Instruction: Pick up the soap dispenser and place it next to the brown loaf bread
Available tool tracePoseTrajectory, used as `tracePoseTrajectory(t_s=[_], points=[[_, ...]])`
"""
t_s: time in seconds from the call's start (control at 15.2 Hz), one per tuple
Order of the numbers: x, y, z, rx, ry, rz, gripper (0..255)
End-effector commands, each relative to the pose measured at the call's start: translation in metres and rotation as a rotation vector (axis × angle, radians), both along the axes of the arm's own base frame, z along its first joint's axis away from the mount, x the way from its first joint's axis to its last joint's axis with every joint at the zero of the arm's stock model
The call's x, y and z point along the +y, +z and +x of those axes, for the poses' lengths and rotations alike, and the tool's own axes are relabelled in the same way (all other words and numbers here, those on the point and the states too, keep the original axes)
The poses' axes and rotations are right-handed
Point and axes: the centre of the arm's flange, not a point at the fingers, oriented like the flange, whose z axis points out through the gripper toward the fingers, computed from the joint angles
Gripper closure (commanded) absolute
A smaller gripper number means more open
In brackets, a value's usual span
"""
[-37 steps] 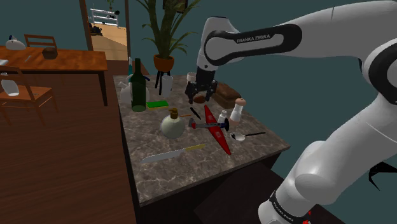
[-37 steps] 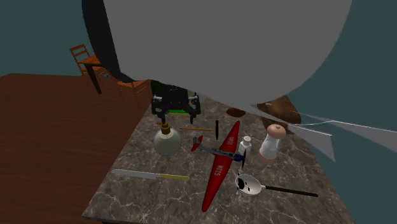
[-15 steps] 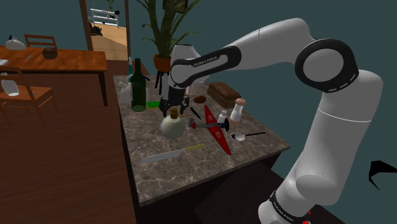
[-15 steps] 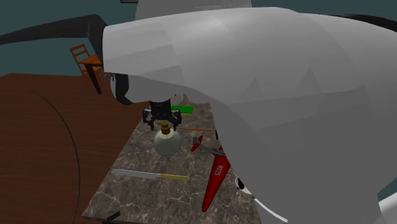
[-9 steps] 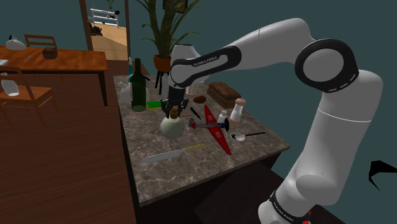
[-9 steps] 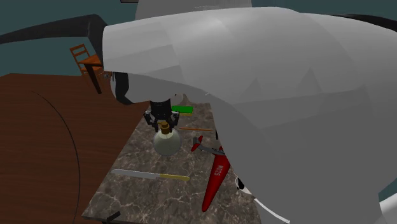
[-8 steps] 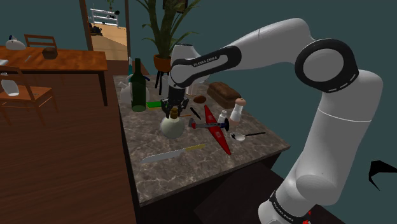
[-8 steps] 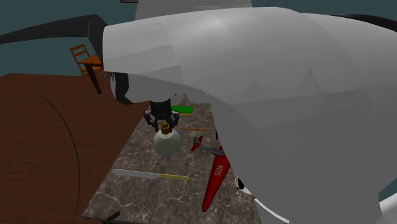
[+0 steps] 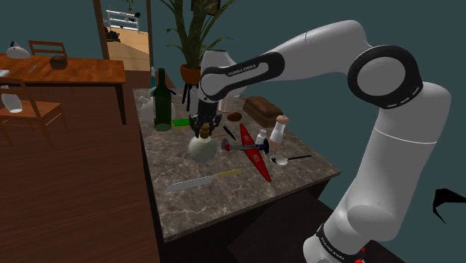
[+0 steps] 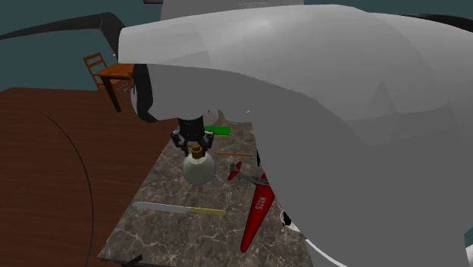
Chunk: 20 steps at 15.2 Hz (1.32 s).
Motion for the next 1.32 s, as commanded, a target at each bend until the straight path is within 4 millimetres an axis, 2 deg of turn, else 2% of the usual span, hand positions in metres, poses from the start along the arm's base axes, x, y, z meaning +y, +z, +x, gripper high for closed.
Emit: tracePoseTrajectory(t_s=[0.0, 1.25], points=[[0.001, 0.009, 0.0, 0.0, 0.0, 0.0, 255], [0.001, 0.109, 0.0, 0.0, 0.0, 0.0, 255]])
